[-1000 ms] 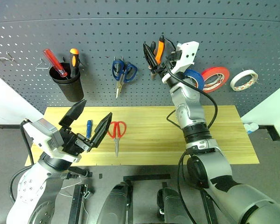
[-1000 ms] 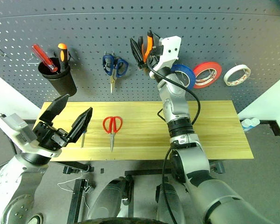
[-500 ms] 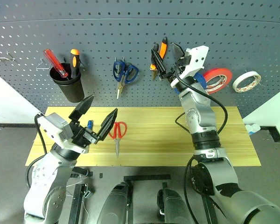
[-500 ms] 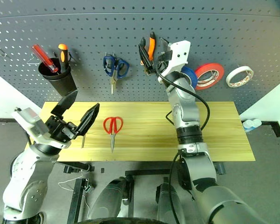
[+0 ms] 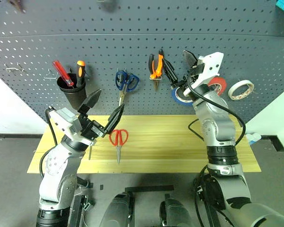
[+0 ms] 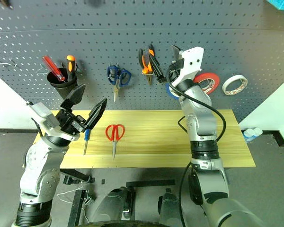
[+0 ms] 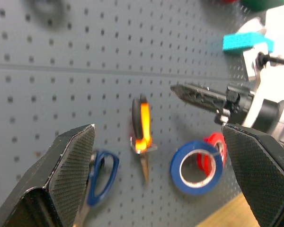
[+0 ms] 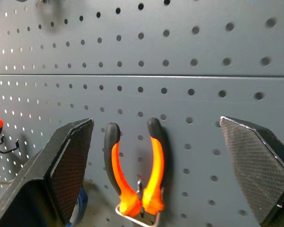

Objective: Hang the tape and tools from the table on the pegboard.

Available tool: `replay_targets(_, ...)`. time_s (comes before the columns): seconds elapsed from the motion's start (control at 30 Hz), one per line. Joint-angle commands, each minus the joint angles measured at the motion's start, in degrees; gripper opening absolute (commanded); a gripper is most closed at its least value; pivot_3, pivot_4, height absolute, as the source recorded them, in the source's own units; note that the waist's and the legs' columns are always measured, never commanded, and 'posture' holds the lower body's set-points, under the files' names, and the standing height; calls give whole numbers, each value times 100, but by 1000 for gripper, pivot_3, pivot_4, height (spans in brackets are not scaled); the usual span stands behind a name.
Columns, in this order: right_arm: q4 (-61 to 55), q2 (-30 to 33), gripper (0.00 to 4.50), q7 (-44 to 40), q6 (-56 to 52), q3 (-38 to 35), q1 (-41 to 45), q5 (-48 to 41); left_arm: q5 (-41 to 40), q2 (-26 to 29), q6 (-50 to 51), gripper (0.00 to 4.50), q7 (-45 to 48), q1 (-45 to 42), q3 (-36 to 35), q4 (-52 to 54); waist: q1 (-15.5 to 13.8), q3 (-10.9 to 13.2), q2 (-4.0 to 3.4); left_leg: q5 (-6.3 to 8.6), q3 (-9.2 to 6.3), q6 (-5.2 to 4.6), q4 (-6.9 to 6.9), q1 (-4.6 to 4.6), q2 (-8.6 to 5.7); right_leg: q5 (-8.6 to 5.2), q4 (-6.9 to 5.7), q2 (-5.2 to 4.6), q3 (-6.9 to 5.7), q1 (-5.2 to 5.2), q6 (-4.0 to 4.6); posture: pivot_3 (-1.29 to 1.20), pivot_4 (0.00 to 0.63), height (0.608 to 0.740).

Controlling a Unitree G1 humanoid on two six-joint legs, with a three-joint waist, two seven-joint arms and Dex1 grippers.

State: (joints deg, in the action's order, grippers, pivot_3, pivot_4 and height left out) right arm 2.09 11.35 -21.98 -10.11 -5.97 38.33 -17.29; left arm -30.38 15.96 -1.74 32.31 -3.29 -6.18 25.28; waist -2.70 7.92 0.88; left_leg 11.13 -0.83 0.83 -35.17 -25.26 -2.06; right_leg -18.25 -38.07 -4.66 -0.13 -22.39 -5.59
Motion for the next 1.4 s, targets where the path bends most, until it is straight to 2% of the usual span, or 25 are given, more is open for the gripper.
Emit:
replay_targets(0.03, -928, 420, 4480, -441, -604, -92, -252, -537, 34, 10, -164, 4500, 104, -163, 9, -43, -20, -54, 2, 0, -1, -3, -1, 2, 0, 0, -1, 0, 0, 3, 0, 137, 4, 740)
replay_targets(0.37, -2611, 1720, 4480, -1696, -2505, -184, -1225, -2374, 59, 10, -135, 4500, 277, -174, 63, -301, -115, -190, 6, 17, -8, -45, -13, 41, 2, 4, -1, 0, 2, 54, 1, 110, 0, 740)
replay_targets(0.47, -2889, 1943, 4480, -1830, -2781, -173, -1414, -2671, 117, 35, 27, 4500, 187, -90, 78, -374, -105, -206, 3, 23, -8, -52, -8, 98, 5, 2, 15, -2, 2, 111, 4, 104, 1, 740)
replay_targets(0.6, -3195, 2235, 4480, -2012, -3070, -121, -1771, -2964, 265, 130, 417, 4500, 58, 180, 174, -421, -110, -231, 2, 25, -9, -55, -9, 98, 8, 2, 26, -9, 3, 116, 6, 102, 18, 740)
replay_targets(0.77, -3349, 2291, 4480, -1854, -3144, -52, -1966, -2923, 445, 127, 1122, 4500, -475, 333, 201, -423, -111, -231, 2, 27, -12, -57, -10, 95, 8, 3, 34, -21, 8, 116, 11, 88, 38, 740)
replay_targets(0.97, -3556, 2287, 4480, -1599, -3217, -86, -2120, -2968, 1055, 132, 2072, 4500, -1182, 283, 526, -521, -107, -230, 2, 30, -13, -63, -10, 91, 8, 3, 40, -27, 8, 114, 11, 67, 57, 740)
replay_targets(1.07, -3669, 2286, 4480, -1469, -3272, -111, -2226, -3005, 1439, 16, 2421, 4500, -1710, 182, 598, -651, -105, -230, 3, 33, -13, -68, -9, 89, 8, 3, 45, -30, 7, 115, 11, 61, 66, 740)
replay_targets(1.4, -4039, 2408, 4480, -1234, -3562, -206, -2370, -3452, 1963, -516, 3634, 4500, -2746, -74, 696, -754, -93, -209, 5, 41, -12, -79, -9, 84, 7, 2, 62, -36, 8, 117, 12, 42, 107, 740)
